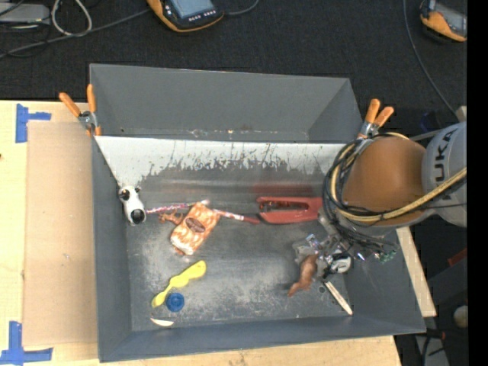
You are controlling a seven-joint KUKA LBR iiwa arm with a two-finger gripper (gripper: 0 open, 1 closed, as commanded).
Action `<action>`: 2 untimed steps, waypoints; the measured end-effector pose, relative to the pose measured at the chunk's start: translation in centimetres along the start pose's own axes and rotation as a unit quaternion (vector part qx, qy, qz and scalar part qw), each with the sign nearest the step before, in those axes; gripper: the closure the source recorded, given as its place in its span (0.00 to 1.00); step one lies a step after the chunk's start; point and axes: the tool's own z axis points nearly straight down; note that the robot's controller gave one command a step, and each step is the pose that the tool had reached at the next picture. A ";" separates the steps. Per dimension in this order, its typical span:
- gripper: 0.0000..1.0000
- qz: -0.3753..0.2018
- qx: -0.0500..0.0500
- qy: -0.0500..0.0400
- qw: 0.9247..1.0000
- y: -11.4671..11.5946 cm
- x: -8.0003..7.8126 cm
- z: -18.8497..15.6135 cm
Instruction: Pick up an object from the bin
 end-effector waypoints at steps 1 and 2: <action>1.00 0.126 -0.003 0.004 0.992 -0.6 0.5 -4.7; 1.00 0.036 -0.002 0.003 0.999 -1.2 0.7 -9.2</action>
Offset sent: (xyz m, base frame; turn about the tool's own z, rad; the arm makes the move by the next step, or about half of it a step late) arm 0.0000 -0.0159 0.0947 0.0720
